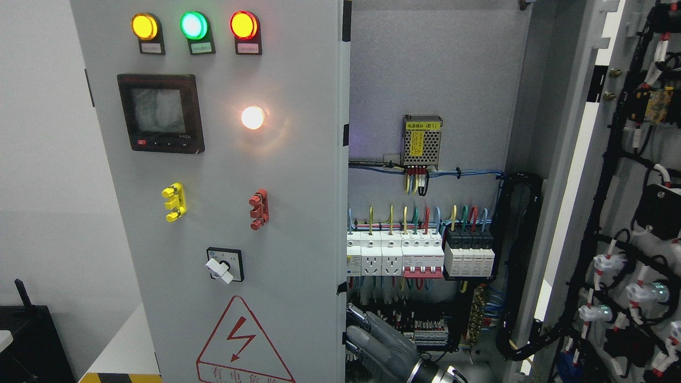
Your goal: Open door with both hands
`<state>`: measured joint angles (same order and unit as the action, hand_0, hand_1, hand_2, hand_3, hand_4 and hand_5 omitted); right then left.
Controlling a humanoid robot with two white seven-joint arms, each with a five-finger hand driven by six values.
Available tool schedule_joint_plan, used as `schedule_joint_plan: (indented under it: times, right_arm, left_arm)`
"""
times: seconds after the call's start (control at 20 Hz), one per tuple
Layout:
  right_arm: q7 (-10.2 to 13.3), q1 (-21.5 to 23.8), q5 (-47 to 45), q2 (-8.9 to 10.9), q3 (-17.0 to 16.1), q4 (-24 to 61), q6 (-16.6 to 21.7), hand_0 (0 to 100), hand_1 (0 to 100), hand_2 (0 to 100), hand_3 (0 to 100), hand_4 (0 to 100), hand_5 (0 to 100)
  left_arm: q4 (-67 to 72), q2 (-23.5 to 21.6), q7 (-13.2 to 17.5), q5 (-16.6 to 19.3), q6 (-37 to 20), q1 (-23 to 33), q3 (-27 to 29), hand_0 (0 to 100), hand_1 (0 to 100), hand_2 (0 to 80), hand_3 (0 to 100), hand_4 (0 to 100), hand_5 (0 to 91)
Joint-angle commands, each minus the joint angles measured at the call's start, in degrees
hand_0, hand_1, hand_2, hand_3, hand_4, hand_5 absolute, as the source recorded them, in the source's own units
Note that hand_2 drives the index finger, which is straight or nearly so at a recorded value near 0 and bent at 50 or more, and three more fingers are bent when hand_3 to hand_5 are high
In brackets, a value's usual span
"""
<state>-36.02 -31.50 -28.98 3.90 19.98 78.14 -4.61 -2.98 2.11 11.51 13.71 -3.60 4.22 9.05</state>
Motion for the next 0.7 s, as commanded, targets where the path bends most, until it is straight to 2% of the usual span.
schedule_joint_plan:
  times: [0.0, 0.2, 0.35, 0.65]
  right_arm:
    - [-0.54, 0.21, -0.11, -0.38, 3.83, 4.39, -0.13, 12, 39, 0, 0, 0, 0]
    - [-1.25, 0.21, -3.36, -0.47, 6.03, 6.85, -2.76, 12, 39, 0, 0, 0, 0]
    - [-1.33, 0.38, -3.80, -1.17, 6.56, 8.87, -2.94, 12, 39, 0, 0, 0, 0]
    - [-1.95, 1.53, -7.76, -1.70, 14.81, 14.67, -2.94, 12, 39, 0, 0, 0, 0]
  left_arm:
    - [0.00, 0.00, 0.00, 0.00, 0.00, 0.00, 0.00, 12, 39, 0.0, 0, 0, 0.0]
    - [0.00, 0.00, 0.00, 0.00, 0.00, 0.00, 0.00, 12, 39, 0.0, 0, 0, 0.0]
    - [0.00, 0.00, 0.00, 0.00, 0.00, 0.00, 0.00, 12, 39, 0.0, 0, 0, 0.0]
    - [0.00, 0.00, 0.00, 0.00, 0.00, 0.09, 0.00, 12, 39, 0.0, 0, 0, 0.0]
